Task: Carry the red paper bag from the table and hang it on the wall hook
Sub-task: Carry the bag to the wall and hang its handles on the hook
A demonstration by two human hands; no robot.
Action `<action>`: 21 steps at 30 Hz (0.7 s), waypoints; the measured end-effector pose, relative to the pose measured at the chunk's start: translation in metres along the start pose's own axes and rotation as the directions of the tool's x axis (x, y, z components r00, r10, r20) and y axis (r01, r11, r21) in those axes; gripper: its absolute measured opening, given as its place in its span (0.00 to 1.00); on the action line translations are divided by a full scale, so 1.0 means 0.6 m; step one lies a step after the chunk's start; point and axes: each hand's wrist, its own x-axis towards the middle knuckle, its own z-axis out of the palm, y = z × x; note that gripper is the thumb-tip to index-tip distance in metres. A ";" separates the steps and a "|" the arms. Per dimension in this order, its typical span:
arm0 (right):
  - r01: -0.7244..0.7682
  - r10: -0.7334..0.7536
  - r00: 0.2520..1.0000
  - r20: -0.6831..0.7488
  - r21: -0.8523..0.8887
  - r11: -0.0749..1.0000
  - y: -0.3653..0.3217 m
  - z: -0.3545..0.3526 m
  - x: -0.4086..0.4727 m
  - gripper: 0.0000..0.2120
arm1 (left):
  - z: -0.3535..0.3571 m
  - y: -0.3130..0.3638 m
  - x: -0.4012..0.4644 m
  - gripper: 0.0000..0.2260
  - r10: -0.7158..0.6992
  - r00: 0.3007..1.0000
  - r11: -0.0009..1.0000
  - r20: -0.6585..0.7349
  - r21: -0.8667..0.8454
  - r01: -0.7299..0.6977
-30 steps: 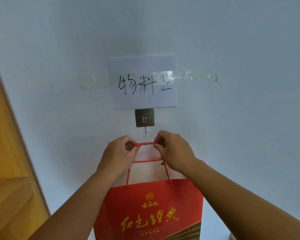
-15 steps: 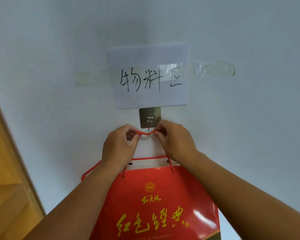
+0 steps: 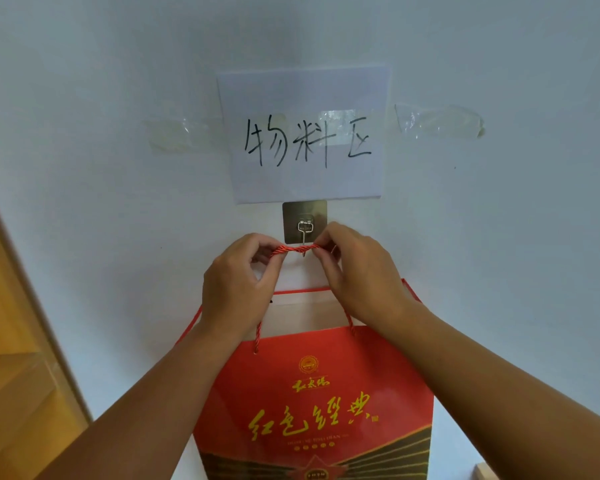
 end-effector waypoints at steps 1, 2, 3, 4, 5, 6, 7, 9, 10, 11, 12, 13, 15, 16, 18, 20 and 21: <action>-0.002 0.002 1.000 -0.010 0.001 1.000 0.001 0.001 0.001 0.02 | 0.001 0.000 0.001 0.04 -0.003 1.000 1.000 -0.008 -0.001 0.003; -0.003 0.003 1.000 -0.019 -0.002 1.000 0.001 0.004 0.001 0.02 | 0.002 0.001 0.002 0.04 -0.011 1.000 1.000 -0.019 -0.004 0.011; -0.005 0.005 1.000 -0.027 -0.005 1.000 0.001 0.007 0.002 0.02 | 0.002 0.002 0.004 0.03 -0.021 0.999 1.000 -0.030 0.000 0.021; -0.010 0.010 0.999 -0.034 -0.004 1.000 0.000 0.010 0.002 0.02 | 0.003 0.004 0.006 0.03 -0.030 0.999 0.999 -0.037 0.011 0.030; -0.016 0.016 0.999 -0.037 0.001 1.000 0.001 0.013 0.001 0.02 | 0.004 0.004 0.007 0.03 -0.039 0.998 0.999 -0.042 0.020 0.040; -0.020 0.021 0.999 -0.039 0.006 1.000 0.001 0.015 0.001 0.02 | 0.005 0.005 0.008 0.03 -0.044 0.998 0.999 -0.048 0.020 0.045; -0.019 0.019 0.999 -0.043 0.011 1.000 0.002 0.015 -0.001 0.02 | 0.005 0.004 0.007 0.03 -0.040 0.998 0.999 -0.053 0.016 0.041; 0.003 -0.002 0.998 -0.059 0.019 1.000 0.002 0.011 -0.006 0.01 | 0.003 0.002 0.001 0.04 -0.003 0.998 1.000 -0.055 0.029 0.005; 0.024 -0.023 0.998 -0.058 0.022 0.999 0.002 0.007 -0.009 0.01 | 0.002 -0.001 -0.004 0.05 0.015 0.999 0.999 -0.052 0.041 -0.013; 0.049 -0.048 0.998 -0.051 0.018 0.999 0.001 0.004 -0.014 0.01 | 0.001 -0.002 -0.010 0.05 0.027 0.998 0.999 -0.050 0.045 -0.024; 0.072 -0.071 0.997 -0.042 0.010 0.997 0.001 0.001 -0.018 0.01 | 0.000 -0.003 -0.015 0.06 0.030 0.998 0.999 -0.047 0.041 -0.028; 0.085 -0.084 0.996 -0.032 0.006 0.996 0.002 -0.001 -0.023 0.01 | -0.001 -0.003 -0.019 0.06 0.031 0.999 0.999 -0.043 0.036 -0.029; 0.082 -0.081 0.996 -0.030 0.015 0.997 0.003 -0.003 -0.028 0.01 | -0.003 0.000 -0.022 0.06 0.039 0.999 0.999 -0.023 0.039 -0.039; 0.071 -0.071 0.997 -0.037 0.022 0.997 0.004 -0.003 -0.027 0.01 | -0.003 0.003 -0.021 0.06 0.045 0.999 0.998 -0.010 0.044 -0.045; 0.051 -0.049 0.998 -0.045 0.029 0.998 0.007 -0.004 -0.022 0.01 | -0.005 0.008 -0.015 0.05 0.038 0.999 0.998 0.003 0.056 -0.038; 0.035 -0.034 0.999 -0.040 0.029 0.999 0.006 -0.005 -0.013 0.01 | -0.008 0.012 -0.004 0.05 0.006 1.000 0.998 0.004 0.058 -0.007; 0.029 -0.028 0.999 -0.038 0.023 0.999 0.006 -0.006 -0.008 0.02 | -0.009 0.014 0.003 0.04 -0.010 1.000 0.998 0.008 0.063 0.009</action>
